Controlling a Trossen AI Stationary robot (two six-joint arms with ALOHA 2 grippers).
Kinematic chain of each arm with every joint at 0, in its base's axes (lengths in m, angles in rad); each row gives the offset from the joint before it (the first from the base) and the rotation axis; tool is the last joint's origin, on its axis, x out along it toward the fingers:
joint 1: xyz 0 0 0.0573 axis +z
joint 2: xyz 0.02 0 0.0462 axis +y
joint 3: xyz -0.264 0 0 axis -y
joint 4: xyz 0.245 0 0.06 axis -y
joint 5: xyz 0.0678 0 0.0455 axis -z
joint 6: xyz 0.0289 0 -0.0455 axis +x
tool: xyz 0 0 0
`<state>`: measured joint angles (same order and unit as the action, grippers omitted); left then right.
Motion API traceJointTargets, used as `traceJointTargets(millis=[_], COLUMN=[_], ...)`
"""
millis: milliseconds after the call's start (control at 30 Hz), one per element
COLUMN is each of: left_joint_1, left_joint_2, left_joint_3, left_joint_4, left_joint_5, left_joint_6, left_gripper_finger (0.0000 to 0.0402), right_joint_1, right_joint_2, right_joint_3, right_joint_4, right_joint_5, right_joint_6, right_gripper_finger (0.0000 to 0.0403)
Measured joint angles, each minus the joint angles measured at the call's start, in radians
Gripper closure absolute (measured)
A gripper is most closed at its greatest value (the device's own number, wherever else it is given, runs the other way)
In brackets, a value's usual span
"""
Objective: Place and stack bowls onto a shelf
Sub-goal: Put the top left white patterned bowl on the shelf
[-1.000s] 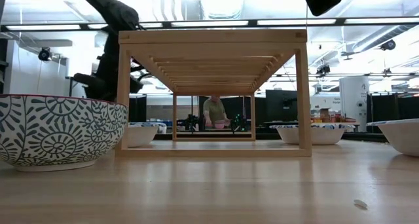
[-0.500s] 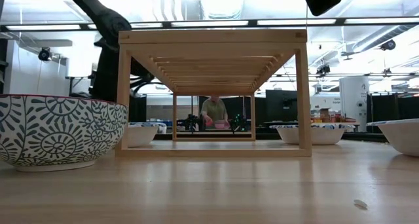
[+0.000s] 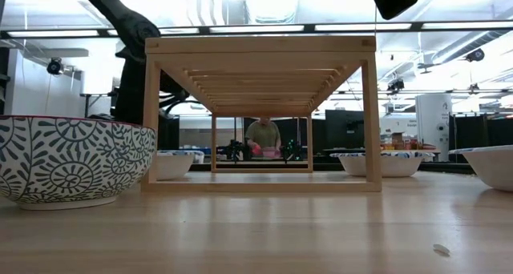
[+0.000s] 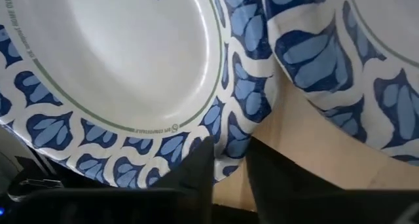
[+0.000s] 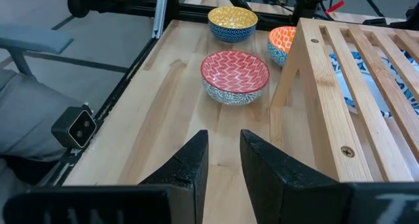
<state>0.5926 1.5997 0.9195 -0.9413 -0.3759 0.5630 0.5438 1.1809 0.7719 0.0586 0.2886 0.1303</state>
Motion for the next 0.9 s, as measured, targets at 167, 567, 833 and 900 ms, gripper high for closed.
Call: traceJointTargets(millis=[167,567,833,900], left_joint_1=[0.002,0.002,0.001,-0.001], left_joint_2=[0.000,-0.069,-0.235,-0.279], left_joint_3=[0.000,0.025,0.113,0.142], left_joint_4=[-0.001,-0.118,-0.217,-0.248], left_joint_5=[-0.002,-0.089,-0.139,-0.138], left_joint_6=[-0.024,-0.034,-0.120,-0.148], left_gripper_finger=[0.0394,0.0401,0.0401,0.0401], right_joint_1=[0.000,0.000,0.000,0.000], right_joint_2=[0.000,0.009,0.020,0.020], right_joint_3=[0.000,0.000,0.000,0.000], right_joint_4=[0.000,0.010,0.030,0.032], right_joint_5=[0.000,0.000,0.001,0.001], right_joint_6=[0.000,0.002,-0.019,-0.019], right_gripper_finger=[0.0328,0.0324,0.0323,0.0324])
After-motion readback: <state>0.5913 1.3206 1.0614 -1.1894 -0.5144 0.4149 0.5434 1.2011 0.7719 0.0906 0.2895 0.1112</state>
